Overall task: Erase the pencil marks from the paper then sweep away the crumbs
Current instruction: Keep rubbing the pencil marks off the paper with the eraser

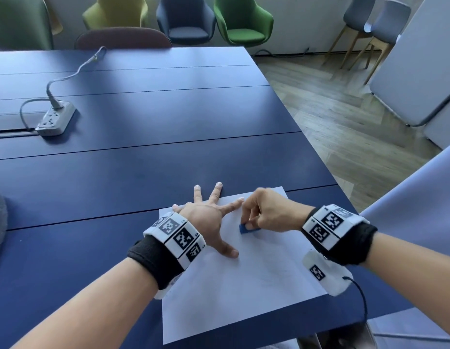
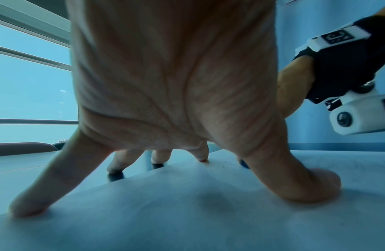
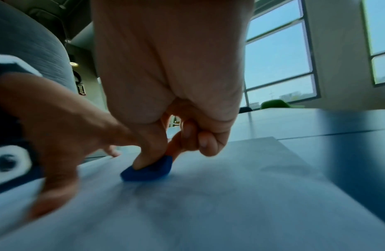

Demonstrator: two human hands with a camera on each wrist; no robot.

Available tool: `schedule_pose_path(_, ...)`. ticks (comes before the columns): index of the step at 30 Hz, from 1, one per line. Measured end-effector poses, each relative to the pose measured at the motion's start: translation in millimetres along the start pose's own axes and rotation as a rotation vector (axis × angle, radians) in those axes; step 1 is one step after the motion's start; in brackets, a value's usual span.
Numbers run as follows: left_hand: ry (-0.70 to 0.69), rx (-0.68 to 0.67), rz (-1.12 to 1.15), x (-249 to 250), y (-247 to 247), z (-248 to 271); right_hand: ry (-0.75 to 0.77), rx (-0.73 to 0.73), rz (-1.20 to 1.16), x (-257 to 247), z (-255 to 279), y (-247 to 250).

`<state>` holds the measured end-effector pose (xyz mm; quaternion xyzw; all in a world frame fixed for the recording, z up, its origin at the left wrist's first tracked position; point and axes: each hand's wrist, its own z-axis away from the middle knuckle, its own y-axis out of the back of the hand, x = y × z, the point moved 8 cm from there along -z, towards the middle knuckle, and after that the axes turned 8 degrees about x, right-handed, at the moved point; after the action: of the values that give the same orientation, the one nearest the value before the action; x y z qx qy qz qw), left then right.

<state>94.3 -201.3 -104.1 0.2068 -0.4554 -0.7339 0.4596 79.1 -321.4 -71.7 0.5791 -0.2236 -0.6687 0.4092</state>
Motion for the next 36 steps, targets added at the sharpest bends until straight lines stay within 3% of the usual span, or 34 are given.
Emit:
schedule_pose_path(3,-0.004,-0.002,0.002,0.0,0.0,-1.1,-0.007,0.104,0.017,5.6,-5.5,12.3)
schedule_pose_path(7,-0.007,0.002,-0.008,0.1,0.1,0.3,0.055,-0.150,0.021,4.8,8.0,-13.1)
schedule_pose_path(8,-0.006,0.002,-0.007,0.1,0.2,0.6,0.059,-0.148,0.024,4.8,6.0,-12.2)
schedule_pose_path(12,-0.009,0.004,-0.003,0.1,-0.4,-0.7,0.068,0.042,-0.031,8.1,-5.9,2.7)
schedule_pose_path(16,-0.007,0.006,-0.010,0.3,0.0,0.4,0.083,-0.151,0.007,7.7,6.4,-12.1)
schedule_pose_path(21,-0.004,0.003,-0.005,0.1,0.4,-0.3,0.077,0.047,-0.002,7.3,-9.5,6.4)
schedule_pose_path(25,0.000,0.010,-0.016,-0.1,-0.2,-0.5,0.095,-0.190,0.055,10.9,6.2,-11.2)
schedule_pose_path(30,-0.003,0.017,-0.014,-0.5,0.7,-1.2,0.073,0.037,0.033,15.3,-10.3,10.3)
schedule_pose_path(34,0.002,0.010,-0.022,1.3,0.9,0.5,0.036,-0.223,0.026,18.8,8.7,-9.0)
schedule_pose_path(36,0.004,0.010,-0.022,-0.1,0.9,0.7,0.055,-0.141,0.037,15.5,0.0,-2.0)
